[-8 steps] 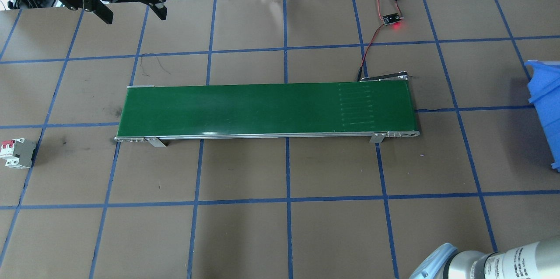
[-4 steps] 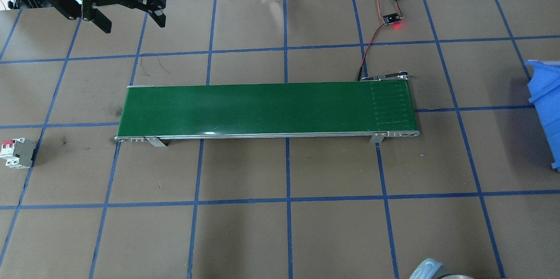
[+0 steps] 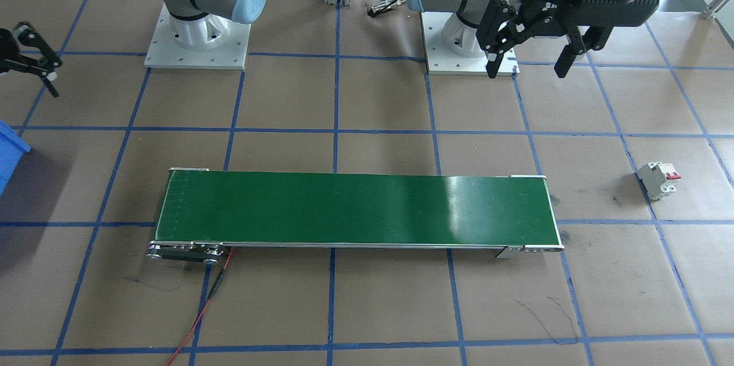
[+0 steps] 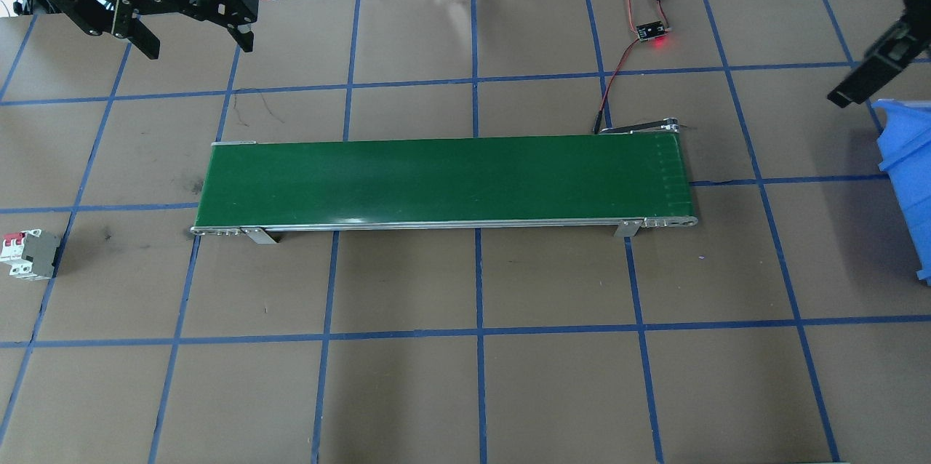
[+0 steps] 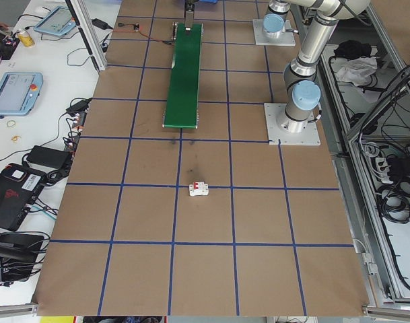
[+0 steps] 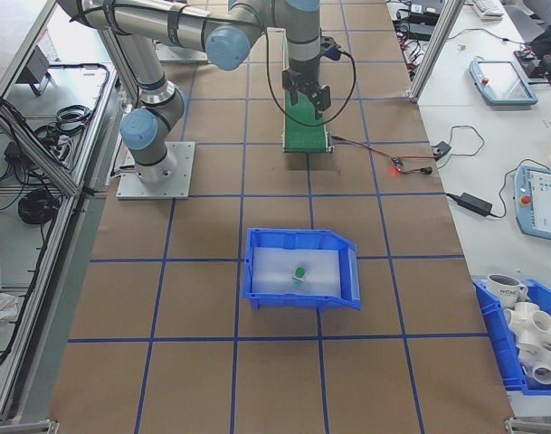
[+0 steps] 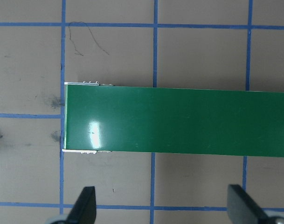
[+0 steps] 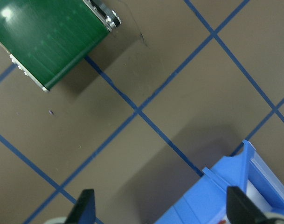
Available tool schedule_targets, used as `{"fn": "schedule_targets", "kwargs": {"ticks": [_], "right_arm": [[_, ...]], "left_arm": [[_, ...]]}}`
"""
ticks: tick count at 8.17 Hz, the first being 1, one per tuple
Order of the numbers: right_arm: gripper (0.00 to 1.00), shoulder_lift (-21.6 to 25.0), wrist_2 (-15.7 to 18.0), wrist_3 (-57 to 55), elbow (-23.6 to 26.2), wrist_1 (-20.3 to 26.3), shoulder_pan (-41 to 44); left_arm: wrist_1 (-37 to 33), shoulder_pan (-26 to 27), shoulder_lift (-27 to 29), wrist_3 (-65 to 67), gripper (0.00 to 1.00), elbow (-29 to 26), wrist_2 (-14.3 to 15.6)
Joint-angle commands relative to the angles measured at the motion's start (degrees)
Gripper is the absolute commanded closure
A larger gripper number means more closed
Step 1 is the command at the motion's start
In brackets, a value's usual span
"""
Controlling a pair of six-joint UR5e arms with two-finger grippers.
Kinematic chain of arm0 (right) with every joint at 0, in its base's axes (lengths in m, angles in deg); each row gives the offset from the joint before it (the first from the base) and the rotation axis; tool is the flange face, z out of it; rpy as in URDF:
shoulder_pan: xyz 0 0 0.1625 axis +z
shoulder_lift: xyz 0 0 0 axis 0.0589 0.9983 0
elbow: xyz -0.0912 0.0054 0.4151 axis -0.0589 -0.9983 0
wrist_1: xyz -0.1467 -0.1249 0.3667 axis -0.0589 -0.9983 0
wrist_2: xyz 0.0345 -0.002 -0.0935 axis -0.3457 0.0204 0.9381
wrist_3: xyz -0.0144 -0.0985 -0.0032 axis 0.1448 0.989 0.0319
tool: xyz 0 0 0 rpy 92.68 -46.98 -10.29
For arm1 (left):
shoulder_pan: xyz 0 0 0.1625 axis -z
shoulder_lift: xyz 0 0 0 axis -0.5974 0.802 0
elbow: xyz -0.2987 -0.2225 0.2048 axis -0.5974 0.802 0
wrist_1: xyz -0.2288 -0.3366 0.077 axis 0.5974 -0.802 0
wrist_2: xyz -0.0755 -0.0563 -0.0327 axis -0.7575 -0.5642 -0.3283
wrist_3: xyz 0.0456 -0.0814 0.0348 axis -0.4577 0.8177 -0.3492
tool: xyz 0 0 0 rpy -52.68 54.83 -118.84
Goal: Move button from left to right
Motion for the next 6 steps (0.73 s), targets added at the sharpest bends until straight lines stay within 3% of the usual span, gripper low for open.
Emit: {"fn": "schedule_targets", "kwargs": {"ticks": [1, 3, 6], "right_arm": [[0.0, 0.8, 0.0, -28.0, -1.5, 5.0, 12.8], [0.0, 0.8, 0.6, -45.7, -1.7, 5.2, 20.0], [0.0, -0.2, 0.8, -60.1, -1.6, 6.1, 27.3]], "left_arm": [[0.0, 0.0, 0.0, 0.0, 0.0, 0.1, 0.6], [0.0, 0.0, 0.1, 0.0, 0.0, 0.1, 0.5], [0.1, 0.0, 0.1, 0.0, 0.0, 0.2, 0.0]]}}
